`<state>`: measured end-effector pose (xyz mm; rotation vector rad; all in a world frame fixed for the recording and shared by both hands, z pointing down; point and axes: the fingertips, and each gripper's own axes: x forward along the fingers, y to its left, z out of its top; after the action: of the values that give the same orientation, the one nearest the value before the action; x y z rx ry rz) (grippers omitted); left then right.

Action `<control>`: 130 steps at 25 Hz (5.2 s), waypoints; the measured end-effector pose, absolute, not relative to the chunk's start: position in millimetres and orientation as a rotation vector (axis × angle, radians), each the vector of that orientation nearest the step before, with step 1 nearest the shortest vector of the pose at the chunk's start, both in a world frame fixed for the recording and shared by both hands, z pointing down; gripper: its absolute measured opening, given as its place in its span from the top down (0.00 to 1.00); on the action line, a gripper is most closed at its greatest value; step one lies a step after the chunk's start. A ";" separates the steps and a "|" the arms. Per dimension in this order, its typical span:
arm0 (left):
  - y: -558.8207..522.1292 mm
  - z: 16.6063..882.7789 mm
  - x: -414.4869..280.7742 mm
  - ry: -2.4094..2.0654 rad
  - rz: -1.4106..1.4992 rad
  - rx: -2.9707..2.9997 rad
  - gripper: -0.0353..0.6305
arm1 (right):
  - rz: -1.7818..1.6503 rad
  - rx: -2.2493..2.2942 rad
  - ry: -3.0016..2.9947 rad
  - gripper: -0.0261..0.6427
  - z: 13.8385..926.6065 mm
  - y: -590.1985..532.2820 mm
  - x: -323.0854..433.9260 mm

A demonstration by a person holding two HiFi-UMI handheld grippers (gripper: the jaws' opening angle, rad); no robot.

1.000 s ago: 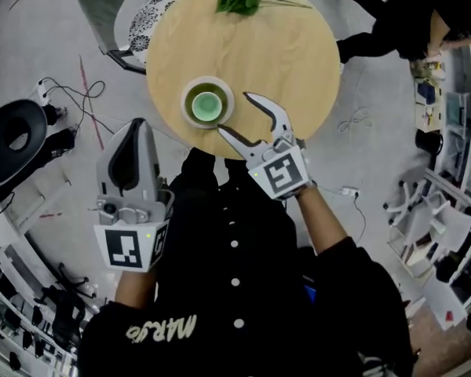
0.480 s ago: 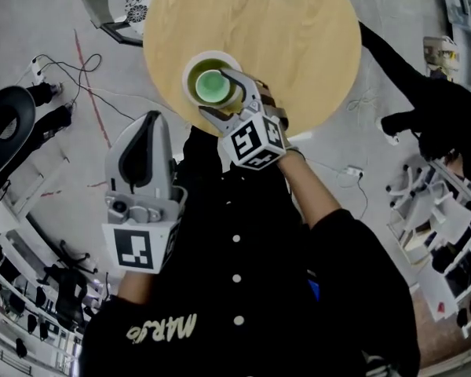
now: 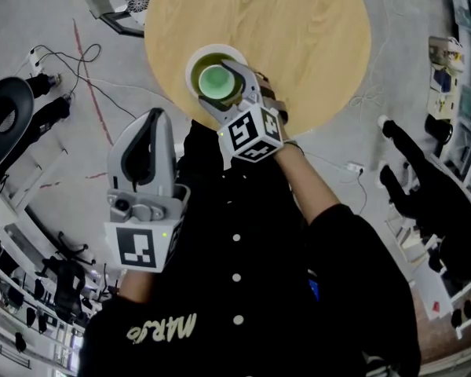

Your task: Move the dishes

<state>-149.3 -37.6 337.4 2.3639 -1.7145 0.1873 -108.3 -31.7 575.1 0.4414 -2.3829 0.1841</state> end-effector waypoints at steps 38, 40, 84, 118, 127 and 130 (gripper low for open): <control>-77.6 301.1 -31.7 -1.474 0.193 2.599 0.94 | 0.378 1.276 -2.149 0.42 510.6 -143.0 183.4; -77.7 301.9 -28.2 -1.469 0.196 2.598 0.94 | 0.389 1.297 -2.134 0.42 516.5 -146.4 194.3; -66.7 291.2 -34.0 -1.517 0.200 2.593 0.94 | 0.378 1.363 -2.266 0.56 471.6 -146.6 197.1; -48.6 304.3 -123.1 -1.669 0.207 2.473 0.94 | 1.027 0.871 -2.094 0.78 600.8 -49.9 -32.8; -48.1 315.6 -126.0 -1.661 0.231 2.456 0.94 | 1.088 0.930 -1.994 0.92 617.7 -49.2 -36.9; -48.5 316.7 -124.3 -1.655 0.233 2.457 0.94 | 1.065 0.955 -1.981 0.93 618.9 -50.4 -36.1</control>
<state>-124.3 -48.5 316.7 2.4572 -1.6553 0.2335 -36.1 -50.4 618.9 0.9554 -1.9808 1.0652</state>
